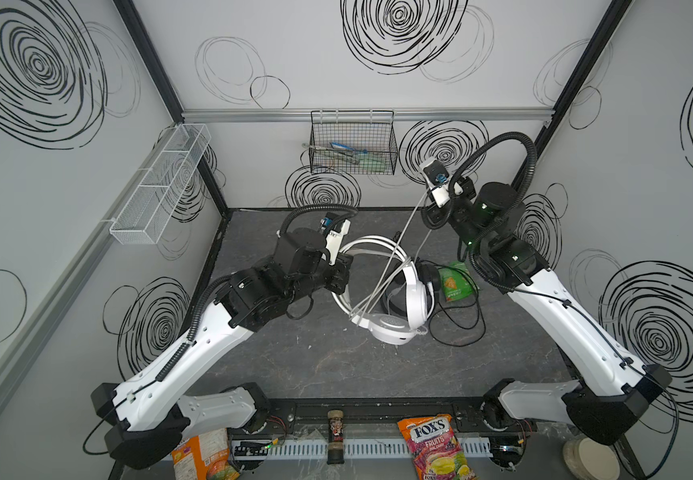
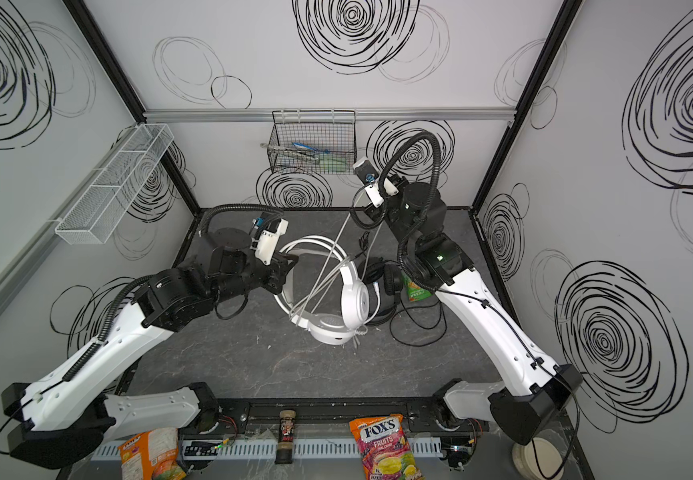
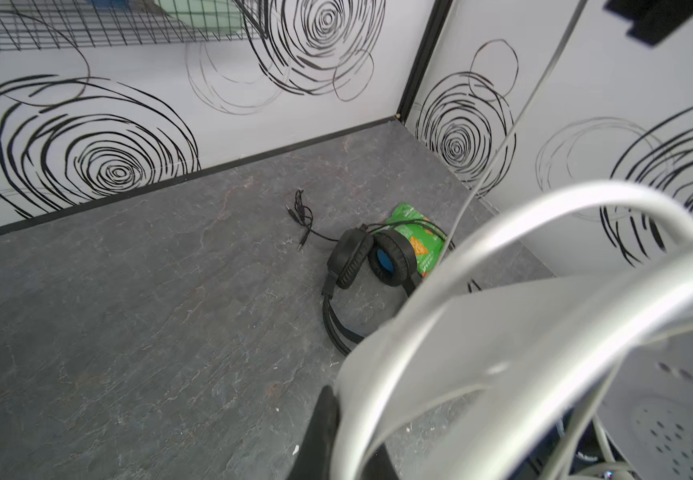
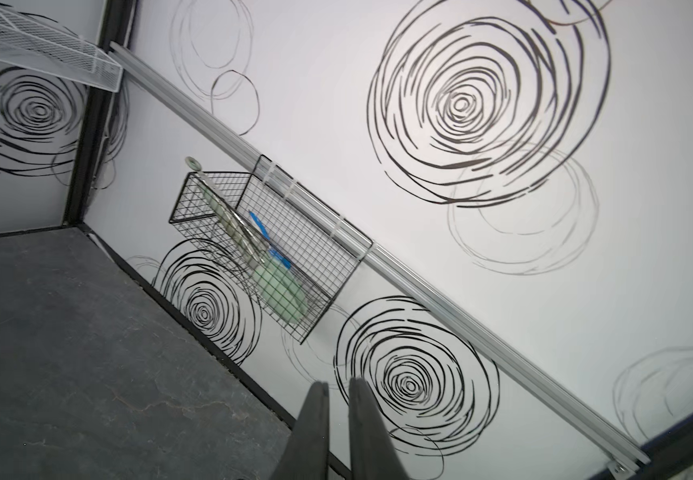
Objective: Wrap the headphones
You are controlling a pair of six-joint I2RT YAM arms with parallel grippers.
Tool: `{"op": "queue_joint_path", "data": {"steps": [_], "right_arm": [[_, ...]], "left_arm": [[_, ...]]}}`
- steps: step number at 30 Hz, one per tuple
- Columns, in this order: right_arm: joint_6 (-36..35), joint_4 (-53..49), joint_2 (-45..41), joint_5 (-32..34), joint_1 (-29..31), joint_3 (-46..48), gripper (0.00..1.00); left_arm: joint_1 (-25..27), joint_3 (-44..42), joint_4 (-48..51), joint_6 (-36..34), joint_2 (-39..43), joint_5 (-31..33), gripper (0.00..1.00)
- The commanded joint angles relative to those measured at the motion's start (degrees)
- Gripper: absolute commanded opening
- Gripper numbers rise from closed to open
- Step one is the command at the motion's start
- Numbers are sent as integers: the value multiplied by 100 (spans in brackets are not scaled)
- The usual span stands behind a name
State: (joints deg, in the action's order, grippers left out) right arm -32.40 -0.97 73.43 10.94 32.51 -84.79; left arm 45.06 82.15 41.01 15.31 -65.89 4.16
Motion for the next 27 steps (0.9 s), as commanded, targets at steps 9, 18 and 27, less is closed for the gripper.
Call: {"op": "queue_joint_path", "data": {"steps": [9,18,27], "right_arm": [[1076,720,-246,-200,-500,439,12],[1705,859,-290,-426,-820,736,10],[1891,1537,-672,-1286,-912,1382,11]], "left_arm": [[-62,186,-686,246,338,-634,0],[-240,258,-1149,459,554,-1158,0],[-488,279,-1710,779,636,-1523,0]]}}
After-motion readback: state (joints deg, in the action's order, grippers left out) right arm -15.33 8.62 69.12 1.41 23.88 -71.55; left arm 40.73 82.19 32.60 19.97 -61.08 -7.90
